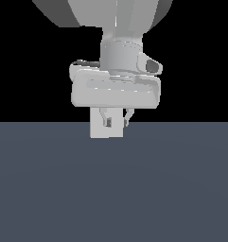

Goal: Plug the charger into the wall socket.

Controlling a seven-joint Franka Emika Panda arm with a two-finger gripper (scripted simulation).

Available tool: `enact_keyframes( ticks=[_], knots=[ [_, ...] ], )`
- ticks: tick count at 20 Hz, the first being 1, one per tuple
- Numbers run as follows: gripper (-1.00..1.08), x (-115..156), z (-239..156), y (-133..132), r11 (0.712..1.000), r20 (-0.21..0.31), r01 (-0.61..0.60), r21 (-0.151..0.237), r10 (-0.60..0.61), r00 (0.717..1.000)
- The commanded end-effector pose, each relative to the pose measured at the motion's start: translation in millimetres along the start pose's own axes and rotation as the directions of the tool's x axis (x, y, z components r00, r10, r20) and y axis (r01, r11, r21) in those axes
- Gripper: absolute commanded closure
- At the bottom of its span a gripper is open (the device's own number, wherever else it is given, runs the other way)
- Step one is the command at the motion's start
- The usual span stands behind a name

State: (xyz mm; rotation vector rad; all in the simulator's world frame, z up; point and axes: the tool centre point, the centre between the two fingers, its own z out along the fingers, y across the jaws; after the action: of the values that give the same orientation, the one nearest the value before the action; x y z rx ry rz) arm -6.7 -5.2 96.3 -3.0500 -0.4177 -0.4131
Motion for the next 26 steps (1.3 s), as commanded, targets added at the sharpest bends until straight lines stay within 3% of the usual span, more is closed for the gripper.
enact_keyframes(
  ticks=[1, 17, 26],
  knots=[
    [1.08, 4, -2, 0, 1.000, 0.001, 0.018, 0.006, -0.018, 1.000],
    [1.08, 7, -2, -1, 1.000, 0.002, 0.023, 0.007, -0.023, 1.000],
    [1.08, 32, 5, -2, 1.000, 0.002, 0.023, 0.007, -0.023, 1.000]
  ],
)
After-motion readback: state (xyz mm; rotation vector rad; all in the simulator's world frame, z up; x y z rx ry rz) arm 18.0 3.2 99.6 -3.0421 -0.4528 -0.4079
